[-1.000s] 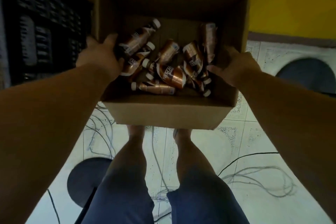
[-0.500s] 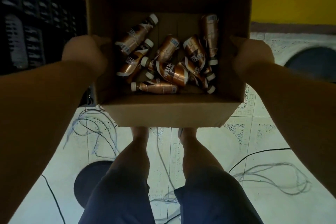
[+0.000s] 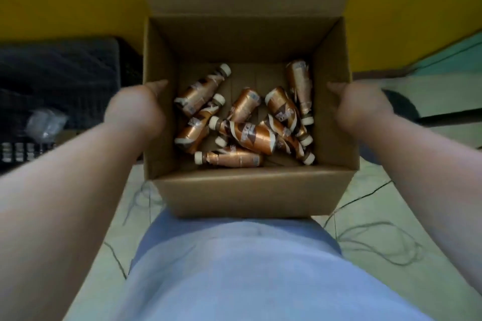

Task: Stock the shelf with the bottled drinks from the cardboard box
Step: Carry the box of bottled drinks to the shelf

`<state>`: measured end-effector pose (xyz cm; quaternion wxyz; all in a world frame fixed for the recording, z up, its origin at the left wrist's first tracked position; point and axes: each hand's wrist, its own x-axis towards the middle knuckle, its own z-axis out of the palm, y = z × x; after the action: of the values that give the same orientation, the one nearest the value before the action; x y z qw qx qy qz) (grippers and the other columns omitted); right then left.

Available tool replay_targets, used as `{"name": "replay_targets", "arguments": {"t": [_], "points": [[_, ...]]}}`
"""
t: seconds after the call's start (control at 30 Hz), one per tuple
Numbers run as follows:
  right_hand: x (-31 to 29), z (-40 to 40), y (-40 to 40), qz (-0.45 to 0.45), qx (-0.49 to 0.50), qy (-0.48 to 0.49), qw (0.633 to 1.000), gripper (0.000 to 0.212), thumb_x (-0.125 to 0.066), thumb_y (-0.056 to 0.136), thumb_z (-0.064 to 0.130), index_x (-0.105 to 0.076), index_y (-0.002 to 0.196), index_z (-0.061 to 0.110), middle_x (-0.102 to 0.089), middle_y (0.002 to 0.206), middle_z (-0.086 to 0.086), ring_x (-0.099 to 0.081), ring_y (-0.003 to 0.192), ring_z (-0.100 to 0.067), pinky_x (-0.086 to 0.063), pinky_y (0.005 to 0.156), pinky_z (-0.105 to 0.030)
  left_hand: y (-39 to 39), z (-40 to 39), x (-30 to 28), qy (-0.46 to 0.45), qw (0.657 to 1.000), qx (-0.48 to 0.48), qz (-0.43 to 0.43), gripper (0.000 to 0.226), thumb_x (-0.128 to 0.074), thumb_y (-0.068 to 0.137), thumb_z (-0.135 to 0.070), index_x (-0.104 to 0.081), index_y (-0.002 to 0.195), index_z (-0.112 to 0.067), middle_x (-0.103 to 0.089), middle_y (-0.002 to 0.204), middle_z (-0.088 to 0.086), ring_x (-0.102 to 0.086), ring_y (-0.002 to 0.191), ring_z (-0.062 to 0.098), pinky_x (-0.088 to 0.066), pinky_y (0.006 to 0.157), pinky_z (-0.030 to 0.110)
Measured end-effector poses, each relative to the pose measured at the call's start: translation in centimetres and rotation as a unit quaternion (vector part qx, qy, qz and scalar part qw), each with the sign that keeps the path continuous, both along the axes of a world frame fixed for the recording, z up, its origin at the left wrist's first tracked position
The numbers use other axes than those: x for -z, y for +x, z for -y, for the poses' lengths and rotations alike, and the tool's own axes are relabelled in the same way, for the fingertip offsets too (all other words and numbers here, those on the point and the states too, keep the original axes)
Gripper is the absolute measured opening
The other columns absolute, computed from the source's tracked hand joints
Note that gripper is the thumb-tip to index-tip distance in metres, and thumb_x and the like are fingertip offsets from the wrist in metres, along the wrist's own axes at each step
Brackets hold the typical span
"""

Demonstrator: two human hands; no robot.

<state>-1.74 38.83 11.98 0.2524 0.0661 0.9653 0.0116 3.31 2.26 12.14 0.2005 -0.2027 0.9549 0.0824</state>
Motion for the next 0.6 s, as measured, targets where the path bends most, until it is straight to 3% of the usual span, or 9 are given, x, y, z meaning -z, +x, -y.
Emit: {"name": "replay_targets", "arguments": {"t": [0.07,0.17,0.37,0.47,0.53,0.6], "points": [[-2.8,-0.6,1.8,-0.023,0.033,0.013,0.999,0.062,-0.057,0.093,0.015,-0.036,0.146,0.039,-0.060,0.129,-0.013,-0.063,0.102,-0.031,-0.051,0.065,-0.033,0.3,-0.7,-2.6,0.018,1.000,0.012,-0.020,0.068,-0.059,0.087,-0.012,-0.034,0.142,-0.044,-0.058,0.131,0.011,-0.064,0.102,0.030,-0.059,0.075,0.042],[-6.3,-1.5,4.8,-0.046,0.097,0.032,0.994,0.065,-0.057,0.091,0.012,-0.036,0.144,0.045,-0.059,0.129,-0.010,-0.064,0.099,-0.030,-0.055,0.063,-0.033,0.0,-1.4,-5.5,0.036,0.998,0.045,-0.023,0.072,-0.059,0.086,-0.008,-0.032,0.142,-0.044,-0.058,0.129,0.011,-0.065,0.084,0.023,-0.058,0.054,0.035],[-9.3,-2.5,13.7,-0.070,0.205,0.024,0.976,0.062,-0.054,0.091,0.014,-0.039,0.143,0.046,-0.065,0.124,-0.007,-0.065,0.100,-0.030,-0.042,0.053,-0.026,-1.1,-2.8,-10.0,0.024,0.980,0.195,-0.024,0.074,-0.053,0.086,-0.004,-0.032,0.143,-0.045,-0.060,0.129,0.009,-0.065,0.082,0.023,-0.049,0.042,0.026],[-9.9,-3.7,18.9,-0.068,0.271,0.000,0.960,0.058,-0.055,0.091,0.020,-0.041,0.142,0.045,-0.063,0.127,-0.006,-0.063,0.107,-0.031,-0.053,0.069,-0.031,-1.0,-5.7,-12.1,0.018,0.962,0.273,-0.022,0.076,-0.050,0.084,-0.002,-0.032,0.144,-0.045,-0.061,0.128,0.009,-0.065,0.093,0.027,-0.047,0.046,0.026],[-10.4,-5.2,22.4,-0.056,0.310,-0.008,0.949,0.059,-0.056,0.089,0.020,-0.043,0.141,0.044,-0.062,0.130,-0.007,-0.062,0.110,-0.031,-0.053,0.081,-0.032,-0.7,-8.7,-13.1,0.012,0.945,0.326,-0.019,0.077,-0.049,0.083,0.000,-0.031,0.145,-0.043,-0.060,0.130,0.008,-0.064,0.103,0.029,-0.053,0.056,0.030],[-10.8,-7.0,26.2,-0.045,0.350,-0.012,0.936,0.059,-0.057,0.088,0.020,-0.044,0.141,0.043,-0.062,0.130,-0.006,-0.062,0.111,-0.029,-0.050,0.084,-0.030,0.2,-12.4,-14.1,0.005,0.925,0.378,-0.017,0.080,-0.048,0.082,0.002,-0.030,0.145,-0.043,-0.059,0.131,0.009,-0.063,0.107,0.029,-0.057,0.067,0.035]]}}
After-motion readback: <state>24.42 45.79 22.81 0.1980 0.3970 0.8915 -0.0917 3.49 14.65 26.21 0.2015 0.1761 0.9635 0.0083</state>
